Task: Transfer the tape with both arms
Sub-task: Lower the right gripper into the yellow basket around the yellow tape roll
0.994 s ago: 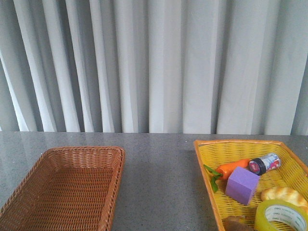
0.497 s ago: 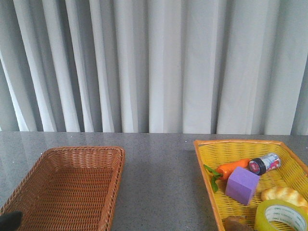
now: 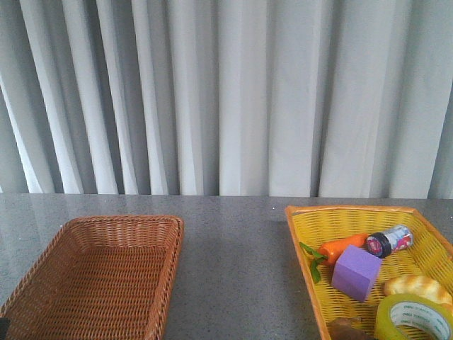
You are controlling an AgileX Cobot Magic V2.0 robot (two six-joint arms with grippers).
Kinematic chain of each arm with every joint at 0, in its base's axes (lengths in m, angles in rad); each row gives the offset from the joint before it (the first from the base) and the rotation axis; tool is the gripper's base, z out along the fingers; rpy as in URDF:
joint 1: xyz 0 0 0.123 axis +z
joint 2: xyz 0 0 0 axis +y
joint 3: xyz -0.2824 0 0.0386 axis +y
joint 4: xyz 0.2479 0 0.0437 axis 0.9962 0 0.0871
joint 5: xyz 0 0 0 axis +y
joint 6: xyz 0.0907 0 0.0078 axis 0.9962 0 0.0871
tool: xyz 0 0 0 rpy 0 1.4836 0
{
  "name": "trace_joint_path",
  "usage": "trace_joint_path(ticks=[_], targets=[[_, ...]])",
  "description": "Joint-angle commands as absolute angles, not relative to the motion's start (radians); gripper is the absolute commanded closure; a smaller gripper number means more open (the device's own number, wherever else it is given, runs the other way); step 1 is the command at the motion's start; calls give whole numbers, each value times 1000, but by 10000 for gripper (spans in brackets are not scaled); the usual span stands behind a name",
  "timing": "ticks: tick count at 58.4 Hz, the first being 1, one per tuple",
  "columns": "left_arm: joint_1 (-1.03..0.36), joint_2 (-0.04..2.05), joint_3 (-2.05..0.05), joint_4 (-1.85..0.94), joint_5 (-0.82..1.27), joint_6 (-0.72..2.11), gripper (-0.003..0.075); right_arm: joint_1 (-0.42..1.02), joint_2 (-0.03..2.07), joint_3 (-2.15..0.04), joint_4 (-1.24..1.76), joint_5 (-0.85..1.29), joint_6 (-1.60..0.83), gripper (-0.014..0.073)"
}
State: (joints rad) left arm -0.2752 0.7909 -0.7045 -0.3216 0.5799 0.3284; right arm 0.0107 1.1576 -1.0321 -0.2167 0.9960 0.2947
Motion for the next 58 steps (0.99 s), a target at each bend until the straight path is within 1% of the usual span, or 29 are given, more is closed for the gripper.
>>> trace_joint_path(ticks=[1, 8, 19, 24, 32, 46, 53, 58], targets=[[-279, 791, -738, -343, 530, 320, 176, 5, 1227, -1117, -227, 1010, 275, 36], [-279, 789, -738, -343, 531, 320, 176, -9, 1326, -1197, -212, 1066, 235, 36], [-279, 789, -738, -344, 531, 320, 176, -142, 1459, -1314, -8, 1096, 46, 36], [-279, 789, -738, -344, 532, 320, 176, -172, 1503, -1339, 8, 1105, -12, 36], [-279, 789, -738, -344, 532, 320, 176, -171, 1566, -1361, -20, 1105, -26, 36], [-279, 789, -738, -344, 532, 320, 176, -116, 1675, -1428, -45, 1103, -49, 36], [-279, 789, -738, -344, 533, 320, 176, -90, 1726, -1464, -49, 1114, -52, 55], [-279, 789, -738, -344, 533, 320, 176, -83, 1751, -1476, -56, 1115, -52, 84]])
